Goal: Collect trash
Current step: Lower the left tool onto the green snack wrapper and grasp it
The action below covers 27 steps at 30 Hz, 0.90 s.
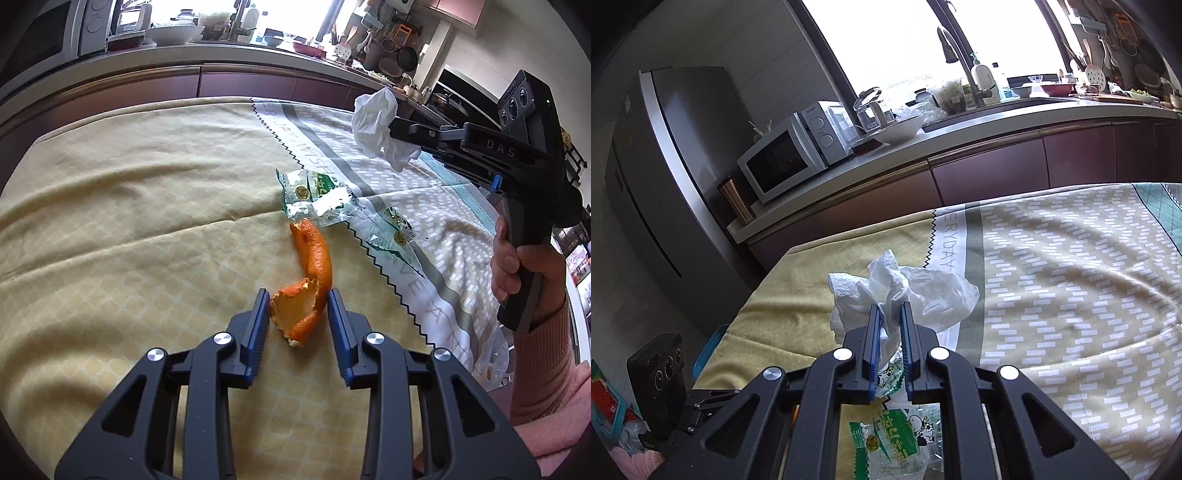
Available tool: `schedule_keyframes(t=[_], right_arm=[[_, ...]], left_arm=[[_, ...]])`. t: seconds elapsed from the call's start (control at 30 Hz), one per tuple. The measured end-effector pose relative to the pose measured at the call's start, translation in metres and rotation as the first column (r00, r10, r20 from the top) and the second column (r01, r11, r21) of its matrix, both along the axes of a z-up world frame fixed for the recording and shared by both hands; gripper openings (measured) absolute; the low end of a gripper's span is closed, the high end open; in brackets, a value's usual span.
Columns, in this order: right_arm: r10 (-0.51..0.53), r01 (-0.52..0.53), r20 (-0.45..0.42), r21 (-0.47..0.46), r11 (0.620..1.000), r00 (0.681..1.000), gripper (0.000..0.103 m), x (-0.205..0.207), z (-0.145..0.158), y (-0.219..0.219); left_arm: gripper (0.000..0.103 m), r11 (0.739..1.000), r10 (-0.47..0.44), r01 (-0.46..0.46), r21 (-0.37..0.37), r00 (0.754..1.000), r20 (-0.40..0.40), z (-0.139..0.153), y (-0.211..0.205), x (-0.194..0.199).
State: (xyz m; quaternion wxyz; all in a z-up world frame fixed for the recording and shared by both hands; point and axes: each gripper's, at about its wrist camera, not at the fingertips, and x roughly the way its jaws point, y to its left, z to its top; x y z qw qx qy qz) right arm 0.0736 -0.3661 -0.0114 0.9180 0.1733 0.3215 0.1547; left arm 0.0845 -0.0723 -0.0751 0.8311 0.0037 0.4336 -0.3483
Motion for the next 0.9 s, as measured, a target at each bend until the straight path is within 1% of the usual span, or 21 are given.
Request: schedule_keyframes(t=[0.1,0.17,0.3,0.37,0.43,0.47,0.53,0.6,0.67,0.73,0.8,0.87,0.9], right_arm=[[-0.004,0.004,0.003,0.000,1.000,1.000,0.010,-0.003,-0.001,-0.001],[-0.011,0.011,0.005,0.004,1.000,1.000,0.010,-0.006,-0.001,-0.004],[-0.030,0.030,0.003,0.011,0.999,1.000,0.010,-0.010,-0.003,-0.013],[-0.040,0.040,-0.004,0.018,0.999,0.999,0.010,-0.012,-0.006,-0.017],[-0.052,0.052,-0.012,0.022,0.998,0.999,0.010,-0.013,-0.009,-0.020],[-0.055,0.055,-0.018,0.026,0.998,0.998,0.010,-0.013,-0.011,-0.022],[-0.059,0.060,-0.030,0.030,0.998,0.998,0.010,-0.013,-0.016,-0.025],[-0.062,0.063,-0.041,0.030,0.998,0.997,0.010,-0.015,-0.021,-0.027],[-0.063,0.065,-0.053,0.031,0.997,0.997,0.010,-0.017,-0.026,-0.029],[-0.066,0.069,-0.065,0.037,0.997,0.996,0.010,-0.018,-0.030,-0.031],[-0.067,0.070,-0.076,0.041,0.997,0.995,0.010,-0.020,-0.034,-0.034],[-0.064,0.068,-0.086,0.044,0.997,0.994,0.010,-0.021,-0.038,-0.034],[-0.061,0.066,-0.091,0.045,0.997,0.994,0.010,-0.022,-0.040,-0.034]], left_arm=[[0.035,1.000,0.013,-0.013,-0.004,1.000,-0.006,0.000,0.001,0.000],[0.044,1.000,0.027,-0.027,-0.009,1.000,0.008,0.003,0.003,-0.001],[0.045,0.999,0.034,-0.034,0.000,0.997,0.068,0.015,-0.001,-0.011],[0.045,0.999,0.033,-0.029,-0.040,0.994,0.104,0.026,-0.001,-0.018],[0.049,0.996,-0.016,0.025,-0.088,0.995,0.103,0.034,-0.006,-0.024],[0.049,0.993,-0.048,0.058,-0.106,0.994,0.096,0.037,-0.011,-0.027],[0.049,0.986,-0.110,0.119,-0.113,0.991,0.076,0.037,-0.027,-0.031],[0.049,0.979,-0.164,0.166,-0.118,0.986,0.024,0.030,-0.044,-0.031],[0.049,0.973,-0.199,0.194,-0.129,0.980,-0.030,0.022,-0.060,-0.027],[0.049,0.974,-0.199,0.190,-0.121,0.978,-0.066,0.013,-0.071,-0.023],[0.049,0.973,-0.202,0.187,-0.134,0.973,-0.112,0.006,-0.080,-0.017],[0.049,0.975,-0.195,0.176,-0.137,0.971,-0.140,0.001,-0.086,-0.011],[0.048,0.977,-0.184,0.164,-0.136,0.971,-0.152,-0.001,-0.088,-0.008]])
